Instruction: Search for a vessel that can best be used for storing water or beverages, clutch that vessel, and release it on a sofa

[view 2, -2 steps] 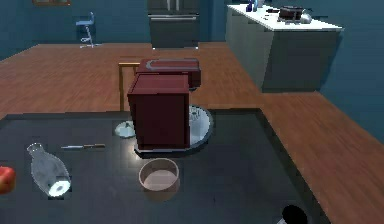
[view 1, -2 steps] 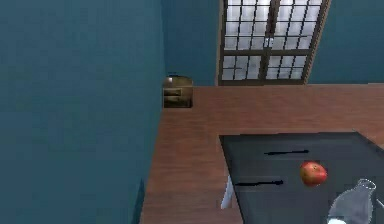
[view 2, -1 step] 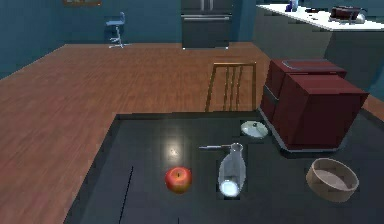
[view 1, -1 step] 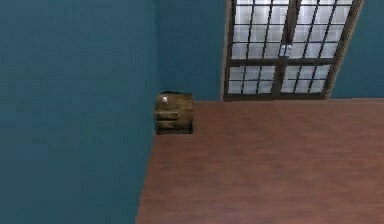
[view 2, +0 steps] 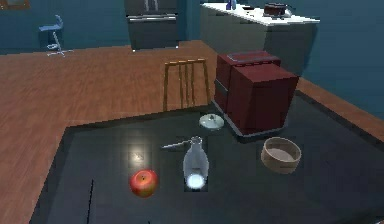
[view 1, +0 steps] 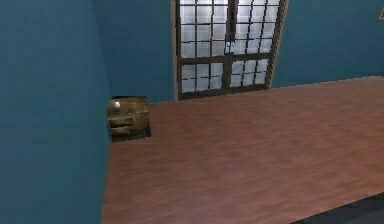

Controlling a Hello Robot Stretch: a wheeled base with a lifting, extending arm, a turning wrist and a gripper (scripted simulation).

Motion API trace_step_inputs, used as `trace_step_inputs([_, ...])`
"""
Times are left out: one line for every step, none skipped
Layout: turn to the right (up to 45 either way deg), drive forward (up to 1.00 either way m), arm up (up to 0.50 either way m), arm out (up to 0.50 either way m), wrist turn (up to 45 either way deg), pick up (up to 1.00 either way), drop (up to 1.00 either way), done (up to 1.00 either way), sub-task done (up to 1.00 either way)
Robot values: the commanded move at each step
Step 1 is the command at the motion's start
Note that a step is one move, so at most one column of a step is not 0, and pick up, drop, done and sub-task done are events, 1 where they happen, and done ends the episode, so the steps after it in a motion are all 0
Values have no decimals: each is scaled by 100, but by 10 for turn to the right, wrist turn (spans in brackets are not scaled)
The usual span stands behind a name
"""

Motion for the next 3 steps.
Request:
trace_step_inputs([0, 0, 50, 0, 0, 0, 0, 0, 0])
trace_step_inputs([0, 0, 28, 0, 0, 0, 0, 0, 0])
trace_step_inputs([0, 0, 0, 24, 0, 0, 0, 0, 0])
